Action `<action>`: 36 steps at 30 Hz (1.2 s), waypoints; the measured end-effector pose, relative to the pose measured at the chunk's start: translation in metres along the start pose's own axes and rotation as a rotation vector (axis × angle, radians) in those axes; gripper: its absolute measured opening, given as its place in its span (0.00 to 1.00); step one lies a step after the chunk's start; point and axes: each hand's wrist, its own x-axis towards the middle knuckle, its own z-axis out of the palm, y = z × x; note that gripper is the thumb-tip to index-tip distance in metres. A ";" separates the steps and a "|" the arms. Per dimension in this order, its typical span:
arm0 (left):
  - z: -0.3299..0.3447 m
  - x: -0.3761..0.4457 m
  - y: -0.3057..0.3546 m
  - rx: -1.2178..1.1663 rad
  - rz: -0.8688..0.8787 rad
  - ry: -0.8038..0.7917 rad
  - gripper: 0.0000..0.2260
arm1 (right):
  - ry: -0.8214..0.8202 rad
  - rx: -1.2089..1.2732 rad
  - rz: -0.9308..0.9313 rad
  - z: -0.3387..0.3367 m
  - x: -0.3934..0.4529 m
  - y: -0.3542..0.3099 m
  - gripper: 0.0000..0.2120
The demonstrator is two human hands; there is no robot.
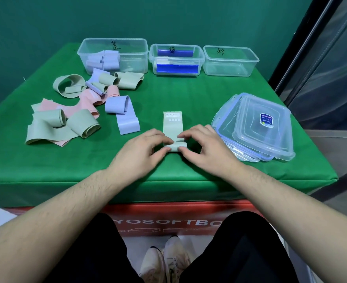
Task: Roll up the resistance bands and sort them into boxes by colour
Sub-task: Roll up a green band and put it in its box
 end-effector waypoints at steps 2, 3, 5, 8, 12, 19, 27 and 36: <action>-0.001 0.004 -0.001 0.015 -0.007 -0.023 0.09 | -0.003 0.020 -0.050 -0.001 0.001 0.000 0.11; -0.001 0.005 -0.001 0.023 -0.011 -0.032 0.09 | -0.006 0.034 -0.059 -0.001 0.002 0.000 0.09; 0.000 0.006 -0.002 0.011 -0.018 -0.030 0.09 | -0.008 0.069 -0.033 0.001 0.003 0.001 0.08; 0.000 0.003 -0.003 -0.024 -0.016 -0.006 0.08 | -0.009 0.085 0.011 0.002 0.005 0.003 0.07; 0.001 0.003 -0.003 -0.010 -0.024 -0.014 0.10 | -0.012 0.055 0.020 0.004 0.008 0.005 0.08; 0.000 0.012 -0.006 0.008 -0.034 -0.048 0.11 | 0.021 0.046 -0.038 0.003 0.008 0.006 0.10; 0.002 0.015 -0.006 0.029 -0.037 -0.033 0.12 | -0.020 0.084 0.020 0.002 0.014 0.007 0.10; -0.010 -0.024 0.005 0.038 0.049 0.003 0.09 | -0.009 0.029 -0.089 -0.006 -0.023 -0.012 0.12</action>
